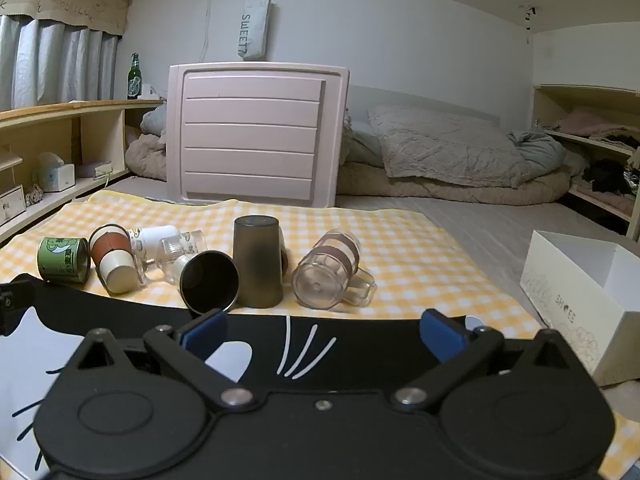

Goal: Flip cup upright

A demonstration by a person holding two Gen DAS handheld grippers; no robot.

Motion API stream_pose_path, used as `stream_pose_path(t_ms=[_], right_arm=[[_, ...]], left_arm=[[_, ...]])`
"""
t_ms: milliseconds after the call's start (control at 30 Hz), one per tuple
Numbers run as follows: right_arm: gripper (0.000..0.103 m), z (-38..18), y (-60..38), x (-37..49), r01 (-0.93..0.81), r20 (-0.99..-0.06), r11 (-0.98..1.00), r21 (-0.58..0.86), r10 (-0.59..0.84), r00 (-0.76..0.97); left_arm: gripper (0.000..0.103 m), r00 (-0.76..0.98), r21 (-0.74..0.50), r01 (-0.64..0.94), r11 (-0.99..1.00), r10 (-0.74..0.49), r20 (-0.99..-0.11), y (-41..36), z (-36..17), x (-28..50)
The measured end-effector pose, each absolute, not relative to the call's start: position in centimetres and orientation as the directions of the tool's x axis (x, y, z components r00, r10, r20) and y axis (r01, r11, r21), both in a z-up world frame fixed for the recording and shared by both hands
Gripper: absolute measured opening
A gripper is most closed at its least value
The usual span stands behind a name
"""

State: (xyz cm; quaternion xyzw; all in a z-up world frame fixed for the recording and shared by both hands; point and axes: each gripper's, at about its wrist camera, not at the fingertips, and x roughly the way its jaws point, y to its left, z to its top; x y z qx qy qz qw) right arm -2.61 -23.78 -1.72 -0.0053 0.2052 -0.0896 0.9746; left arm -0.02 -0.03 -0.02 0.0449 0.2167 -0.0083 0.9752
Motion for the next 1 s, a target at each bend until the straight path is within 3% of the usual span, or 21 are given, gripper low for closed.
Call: stream_pose_path(t_ms=[1000], right_arm=[[0.103, -1.79, -23.82, -2.74, 0.173, -0.397, 0.984, -0.049, -0.179, 0.9]], left_arm=[[0.103, 0.907, 0.082, 0.04, 0.996, -0.001, -0.422, -0.63, -0.2, -0.27]])
